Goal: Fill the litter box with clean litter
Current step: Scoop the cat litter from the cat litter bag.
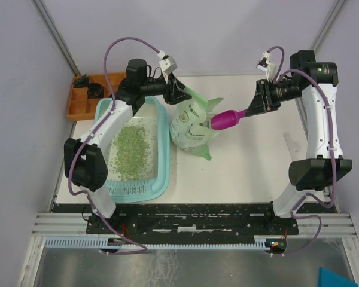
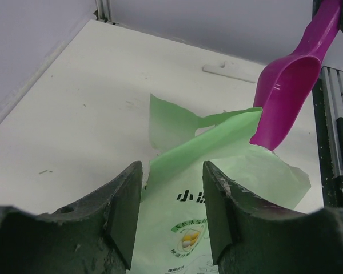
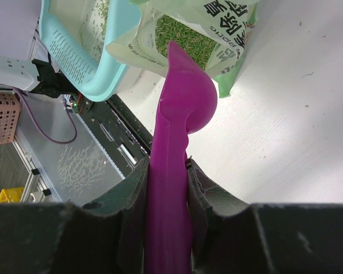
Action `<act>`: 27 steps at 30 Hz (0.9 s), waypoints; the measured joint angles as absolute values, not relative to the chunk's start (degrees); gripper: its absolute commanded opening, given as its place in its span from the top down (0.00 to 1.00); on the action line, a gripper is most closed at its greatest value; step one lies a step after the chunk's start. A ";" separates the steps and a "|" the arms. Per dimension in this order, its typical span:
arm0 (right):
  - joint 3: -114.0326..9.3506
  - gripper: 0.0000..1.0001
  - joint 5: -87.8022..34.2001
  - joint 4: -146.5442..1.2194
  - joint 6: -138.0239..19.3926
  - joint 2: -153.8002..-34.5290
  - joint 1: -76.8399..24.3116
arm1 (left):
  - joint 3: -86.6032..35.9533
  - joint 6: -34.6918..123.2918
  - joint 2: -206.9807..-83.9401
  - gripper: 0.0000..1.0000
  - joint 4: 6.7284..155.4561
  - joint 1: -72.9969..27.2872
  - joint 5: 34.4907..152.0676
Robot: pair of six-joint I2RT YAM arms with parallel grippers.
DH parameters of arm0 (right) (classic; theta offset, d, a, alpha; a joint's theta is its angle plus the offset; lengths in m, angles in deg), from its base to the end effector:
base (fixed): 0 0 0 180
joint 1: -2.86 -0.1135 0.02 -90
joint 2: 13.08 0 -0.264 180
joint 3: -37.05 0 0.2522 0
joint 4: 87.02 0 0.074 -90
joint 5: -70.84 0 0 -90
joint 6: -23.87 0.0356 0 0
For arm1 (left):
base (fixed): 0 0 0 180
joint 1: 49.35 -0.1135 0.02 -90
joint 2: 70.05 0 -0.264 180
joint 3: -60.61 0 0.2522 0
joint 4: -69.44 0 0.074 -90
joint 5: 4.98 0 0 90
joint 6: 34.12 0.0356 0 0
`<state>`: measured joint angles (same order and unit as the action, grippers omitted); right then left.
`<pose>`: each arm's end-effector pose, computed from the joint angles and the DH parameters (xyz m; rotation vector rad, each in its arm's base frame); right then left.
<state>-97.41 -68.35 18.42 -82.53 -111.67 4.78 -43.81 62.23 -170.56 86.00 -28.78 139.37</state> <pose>0.2985 0.0170 0.4312 -0.5132 2.4238 1.0450 0.3758 -0.1719 0.3695 1.0587 1.4680 -1.0187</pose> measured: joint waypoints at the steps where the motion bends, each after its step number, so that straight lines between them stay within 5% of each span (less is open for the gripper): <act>1: -97.41 0.98 -68.35 18.42 -82.53 -111.67 4.78 | -43.81 62.16 -170.80 0.48 86.07 -28.78 139.67; 5: -97.41 0.98 -68.11 18.42 -82.73 -111.67 4.75 | -43.59 62.21 -171.02 0.53 87.38 -28.78 140.35; 12: -97.41 0.98 -68.06 18.42 -82.75 -111.67 4.78 | -42.12 65.16 -169.51 0.88 92.65 -28.80 138.47; 15: -97.41 0.98 -68.00 18.42 -82.73 -111.67 4.78 | -41.60 66.27 -168.42 0.95 94.40 -28.82 136.24; 27: -97.78 0.98 -63.21 18.42 -83.10 -112.06 2.17 | -36.20 67.52 -161.01 0.97 95.42 -28.75 124.33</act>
<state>-97.78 -63.21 18.42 -83.10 -112.06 2.17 -36.20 67.52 -161.01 95.42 -28.75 124.33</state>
